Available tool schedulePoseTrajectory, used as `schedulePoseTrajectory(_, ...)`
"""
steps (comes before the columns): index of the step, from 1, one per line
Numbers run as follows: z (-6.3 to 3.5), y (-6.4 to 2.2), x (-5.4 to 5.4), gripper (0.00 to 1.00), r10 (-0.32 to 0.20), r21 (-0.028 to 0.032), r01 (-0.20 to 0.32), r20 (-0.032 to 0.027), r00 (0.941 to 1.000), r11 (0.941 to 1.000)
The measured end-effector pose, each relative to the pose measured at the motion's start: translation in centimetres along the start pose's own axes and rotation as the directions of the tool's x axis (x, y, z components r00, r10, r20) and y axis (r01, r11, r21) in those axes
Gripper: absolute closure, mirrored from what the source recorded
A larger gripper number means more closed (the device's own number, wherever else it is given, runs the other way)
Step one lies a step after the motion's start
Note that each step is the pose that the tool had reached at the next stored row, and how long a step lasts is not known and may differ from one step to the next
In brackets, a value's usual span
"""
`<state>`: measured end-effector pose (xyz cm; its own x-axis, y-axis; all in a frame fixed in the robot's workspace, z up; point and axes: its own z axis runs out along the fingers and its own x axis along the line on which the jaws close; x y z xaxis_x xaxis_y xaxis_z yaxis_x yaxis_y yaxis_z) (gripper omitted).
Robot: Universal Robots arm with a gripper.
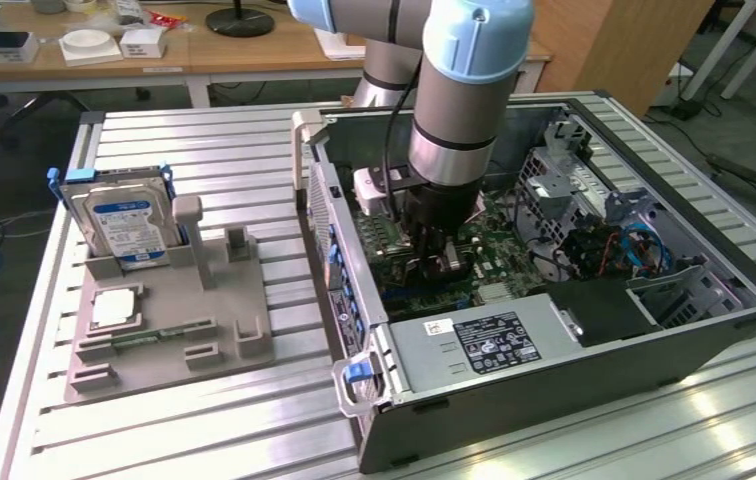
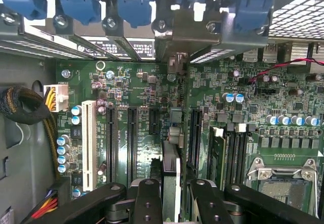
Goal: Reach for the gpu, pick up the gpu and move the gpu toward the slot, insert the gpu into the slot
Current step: 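Insert the gpu into the slot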
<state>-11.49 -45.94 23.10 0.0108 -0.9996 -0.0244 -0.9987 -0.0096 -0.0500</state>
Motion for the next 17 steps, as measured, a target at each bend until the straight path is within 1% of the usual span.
schedulePoseTrajectory(3, 0.02, 0.01, 0.00, 0.73, 0.000, 0.0004, 0.000, 0.0000, 1.0000, 1.0000)
schedulePoseTrajectory(4, 0.01, 0.02, 0.00, 0.73, 0.000, -0.0008, 0.000, 0.0007, 1.0000, 1.0000)
schedulePoseTrajectory(5, 0.01, 0.02, 0.00, 0.73, 0.000, 0.0003, 0.000, -0.0001, 1.0000, 1.0000)
schedulePoseTrajectory(7, 0.01, 0.04, -0.01, 0.73, 0.000, -0.0016, 0.000, 0.0011, 1.0000, 1.0000)
schedulePoseTrajectory(9, 0.01, 0.03, 0.00, 0.73, 0.000, -0.0001, 0.000, 0.0001, 1.0000, 1.0000)
schedulePoseTrajectory(11, 0.06, 0.04, 0.00, 0.73, 0.000, -0.0002, 0.000, 0.0000, 1.0000, 1.0000)
schedulePoseTrajectory(13, 0.43, 0.05, 0.02, 0.73, 0.000, 0.0015, 0.000, -0.0010, 1.0000, 1.0000)
schedulePoseTrajectory(17, 0.47, 0.05, 0.03, 0.73, 0.000, 0.0017, 0.000, -0.0012, 1.0000, 1.0000)
